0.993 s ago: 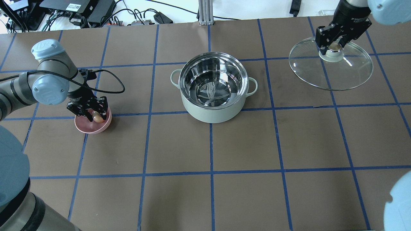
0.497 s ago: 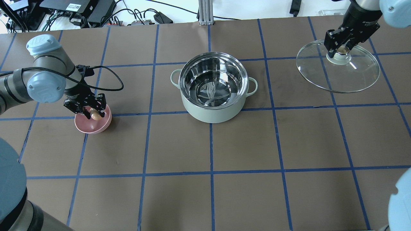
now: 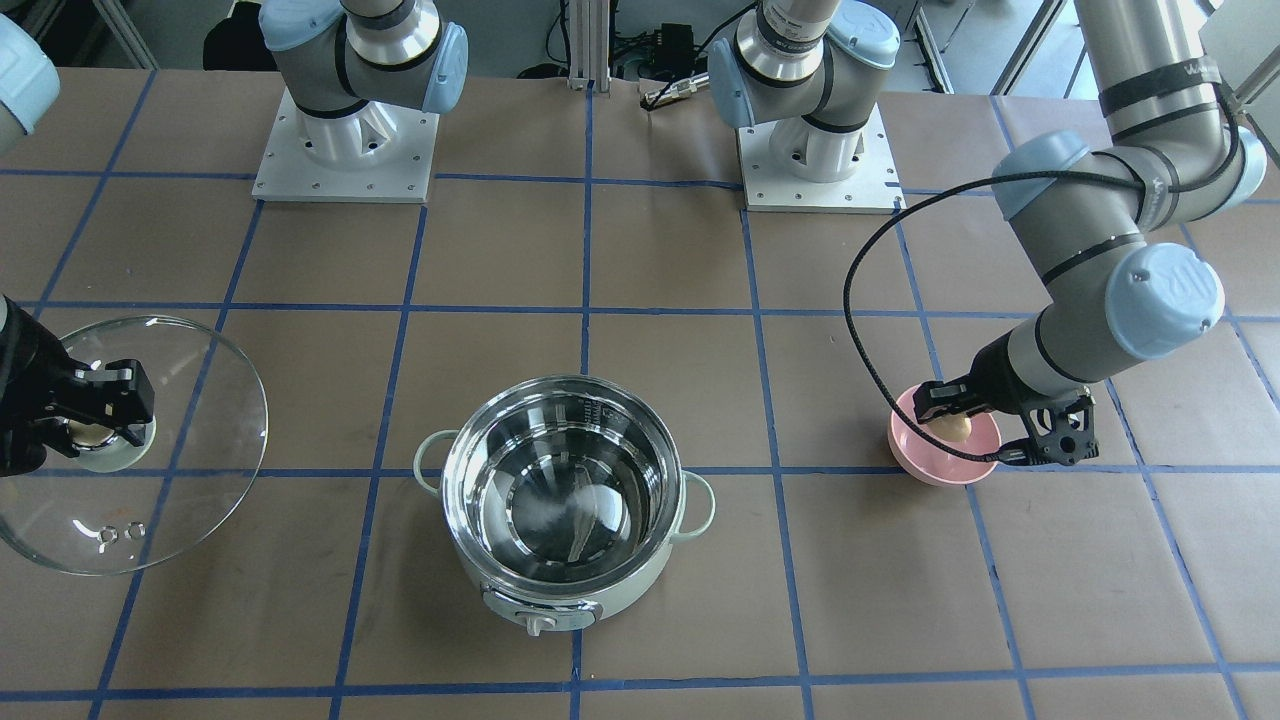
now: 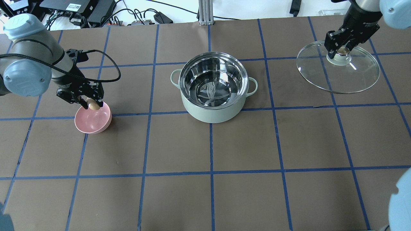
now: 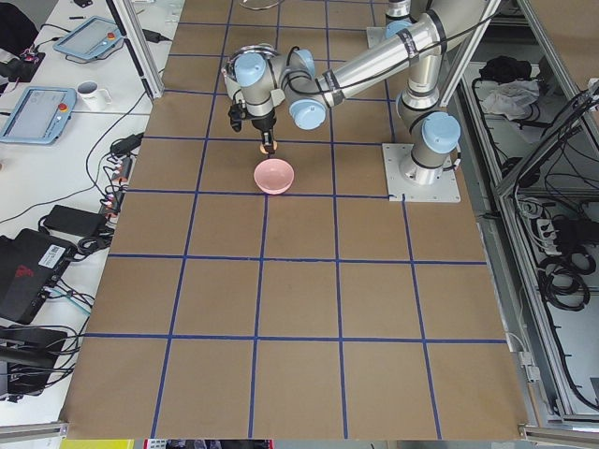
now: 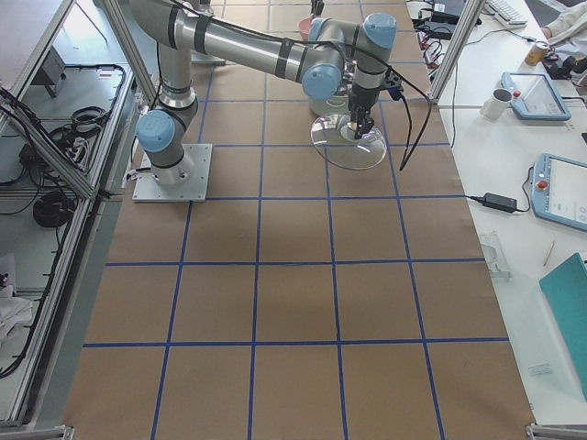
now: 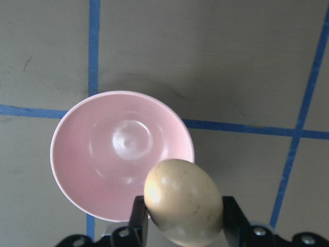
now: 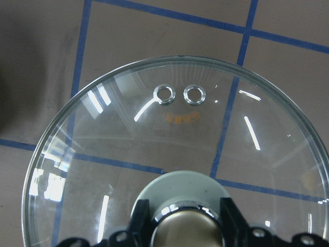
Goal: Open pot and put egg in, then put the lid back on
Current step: 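Carry the egg with the left gripper over the open pot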
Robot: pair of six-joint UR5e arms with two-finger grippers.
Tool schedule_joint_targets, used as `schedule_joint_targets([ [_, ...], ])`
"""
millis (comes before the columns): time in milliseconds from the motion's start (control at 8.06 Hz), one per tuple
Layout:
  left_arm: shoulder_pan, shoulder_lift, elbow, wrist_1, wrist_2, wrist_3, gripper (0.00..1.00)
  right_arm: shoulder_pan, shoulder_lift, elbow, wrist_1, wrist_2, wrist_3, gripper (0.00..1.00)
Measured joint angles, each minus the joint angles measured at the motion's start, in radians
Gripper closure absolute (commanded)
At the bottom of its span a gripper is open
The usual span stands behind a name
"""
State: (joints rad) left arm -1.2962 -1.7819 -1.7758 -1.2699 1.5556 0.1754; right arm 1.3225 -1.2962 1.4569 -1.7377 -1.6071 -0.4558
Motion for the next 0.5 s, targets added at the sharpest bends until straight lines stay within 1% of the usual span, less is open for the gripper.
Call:
schedule_joint_targets([
  [124, -0.065, 0.036, 0.013, 0.005, -0.021, -0.028, 0.66, -0.002, 0.0, 0.0, 0.0, 0.0, -0.003, 1.0],
  [248, -0.147, 0.051, 0.042, 0.014, -0.046, -0.104, 0.65, -0.003, 0.0, 0.0, 0.0, 0.0, -0.005, 1.0],
  [372, -0.223, 0.048, 0.078, 0.038, -0.081, -0.19, 0.64, -0.004, 0.0, 0.0, 0.0, 0.0, -0.006, 1.0],
  [497, -0.281, 0.035, 0.106, 0.087, -0.136, -0.277, 0.63, -0.004, 0.0, 0.0, 0.001, 0.0, -0.006, 1.0],
])
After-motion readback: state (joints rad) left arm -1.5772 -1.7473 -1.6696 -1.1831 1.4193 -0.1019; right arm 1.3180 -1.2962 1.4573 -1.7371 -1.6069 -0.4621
